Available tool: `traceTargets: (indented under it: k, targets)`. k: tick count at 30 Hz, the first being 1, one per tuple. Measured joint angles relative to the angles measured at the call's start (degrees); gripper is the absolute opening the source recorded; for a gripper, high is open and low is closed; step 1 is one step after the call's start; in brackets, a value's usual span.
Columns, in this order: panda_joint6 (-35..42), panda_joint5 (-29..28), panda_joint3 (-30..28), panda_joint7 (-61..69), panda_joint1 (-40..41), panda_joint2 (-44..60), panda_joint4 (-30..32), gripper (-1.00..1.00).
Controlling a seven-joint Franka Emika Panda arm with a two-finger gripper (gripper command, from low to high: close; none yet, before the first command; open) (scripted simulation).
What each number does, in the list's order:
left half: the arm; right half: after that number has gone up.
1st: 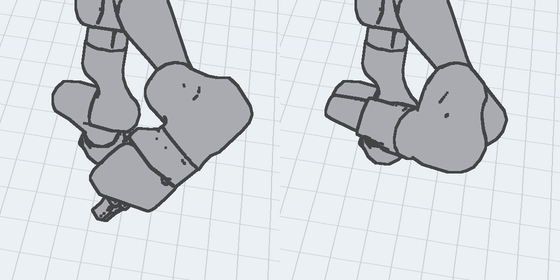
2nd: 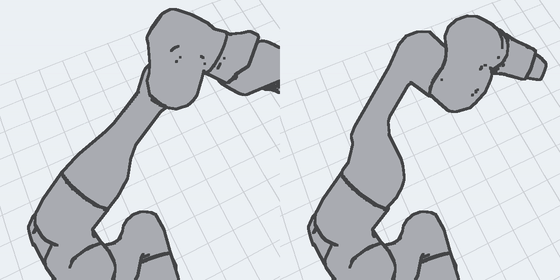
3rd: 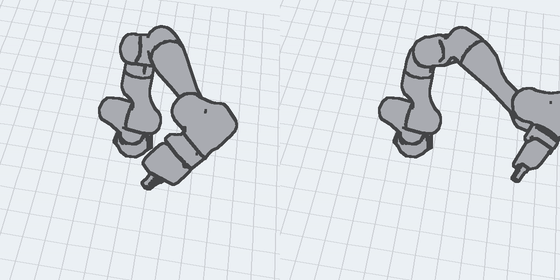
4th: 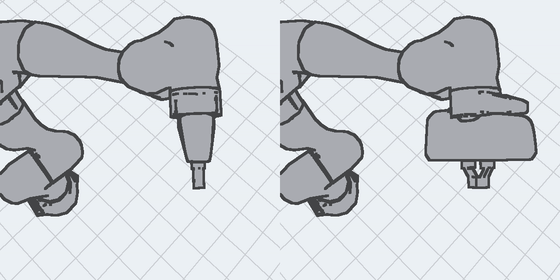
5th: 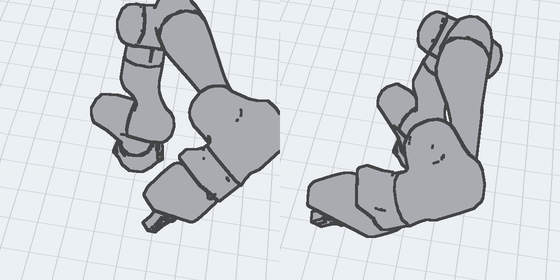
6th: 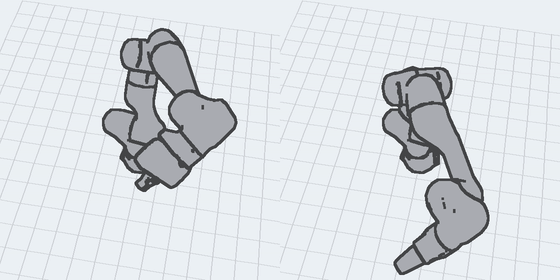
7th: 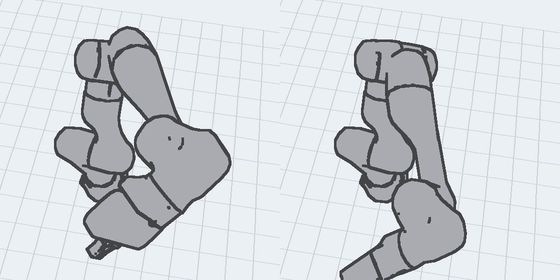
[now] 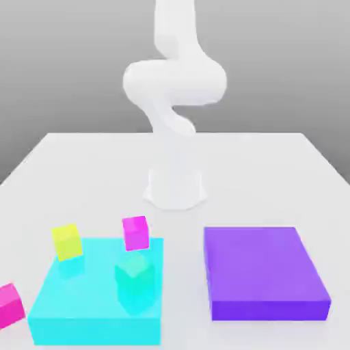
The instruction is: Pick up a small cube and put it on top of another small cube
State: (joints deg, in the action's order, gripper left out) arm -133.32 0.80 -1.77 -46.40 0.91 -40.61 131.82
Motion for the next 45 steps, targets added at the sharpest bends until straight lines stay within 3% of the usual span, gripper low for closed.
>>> traceTargets:
  k: [19, 29, 33, 34, 41, 45]
  targets:
    - [-11.66, 8.82, -12.84, -2.29, 9.19, 39.83, 0.28, 0.00]
    - [-18.06, 12.86, -16.04, -3.75, 15.85, 60.49, 0.31, 0.00]
    - [-23.70, 16.87, -12.80, -1.12, 19.03, 68.82, -1.34, 0.00]
    - [-24.73, 17.54, -12.05, -0.63, 19.66, 70.19, -1.66, -1.00]
    - [-24.72, 17.50, -12.05, -0.66, 19.68, 70.18, -1.65, -1.00]
    - [-19.47, 13.39, -15.29, -3.67, 17.30, 63.07, 0.08, -1.00]
